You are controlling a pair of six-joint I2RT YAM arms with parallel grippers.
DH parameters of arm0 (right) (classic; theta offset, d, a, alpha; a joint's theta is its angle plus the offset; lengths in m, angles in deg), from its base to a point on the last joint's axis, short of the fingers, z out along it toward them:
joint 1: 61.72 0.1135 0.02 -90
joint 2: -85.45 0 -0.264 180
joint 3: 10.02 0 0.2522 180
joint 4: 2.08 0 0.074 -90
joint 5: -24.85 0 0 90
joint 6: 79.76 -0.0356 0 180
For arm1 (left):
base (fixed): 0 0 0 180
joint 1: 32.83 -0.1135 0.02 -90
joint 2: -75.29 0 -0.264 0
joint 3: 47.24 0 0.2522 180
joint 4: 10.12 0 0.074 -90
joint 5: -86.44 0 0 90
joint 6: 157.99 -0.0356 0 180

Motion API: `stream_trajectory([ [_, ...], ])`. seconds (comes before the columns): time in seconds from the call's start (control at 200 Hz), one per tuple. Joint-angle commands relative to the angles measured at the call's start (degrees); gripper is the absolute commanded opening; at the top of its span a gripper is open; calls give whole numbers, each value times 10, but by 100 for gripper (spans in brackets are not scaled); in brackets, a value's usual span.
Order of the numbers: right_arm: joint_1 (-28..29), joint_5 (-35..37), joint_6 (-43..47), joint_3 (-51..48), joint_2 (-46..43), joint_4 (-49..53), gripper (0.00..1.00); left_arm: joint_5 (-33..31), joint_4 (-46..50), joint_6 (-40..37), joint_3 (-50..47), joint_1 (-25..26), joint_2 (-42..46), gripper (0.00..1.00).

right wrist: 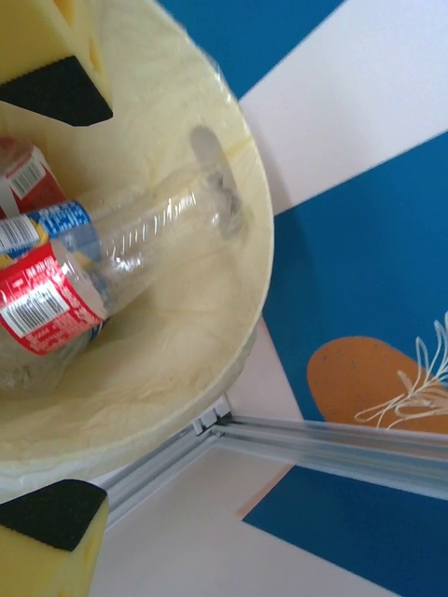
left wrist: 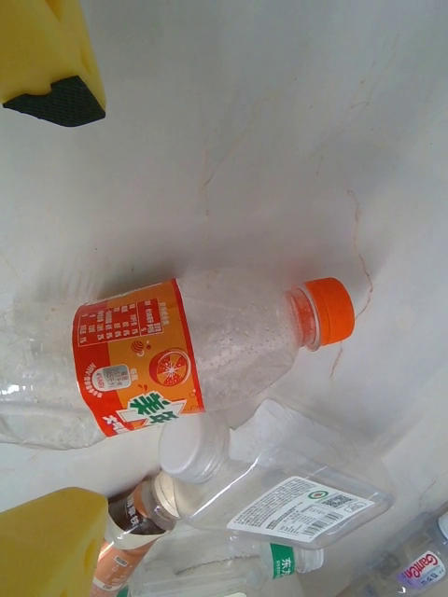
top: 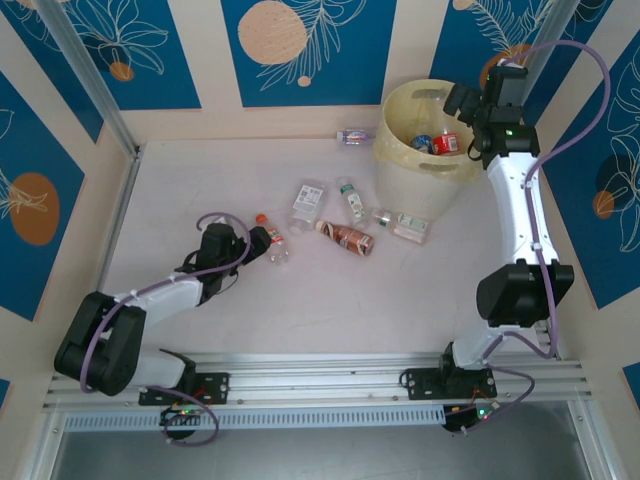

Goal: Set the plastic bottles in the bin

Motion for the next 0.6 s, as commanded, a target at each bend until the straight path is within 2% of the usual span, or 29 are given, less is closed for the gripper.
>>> stream_trajectory([
  [0.0, 3, -56, 16, -9, -22, -8, 99, 7, 5, 10, 9, -9, -11, 100],
  [0.235, 5, -197, -13, -35, -56, 1, 99, 29, 37, -7, 43, -5, -36, 100],
  [0.365, 7, -269, -53, -103, -117, -42, 99, 8, 57, -16, 63, 14, -46, 100],
  [0.595, 18, -351, -101, -222, -231, -105, 99, -65, 146, -33, 140, 71, -101, 100],
])
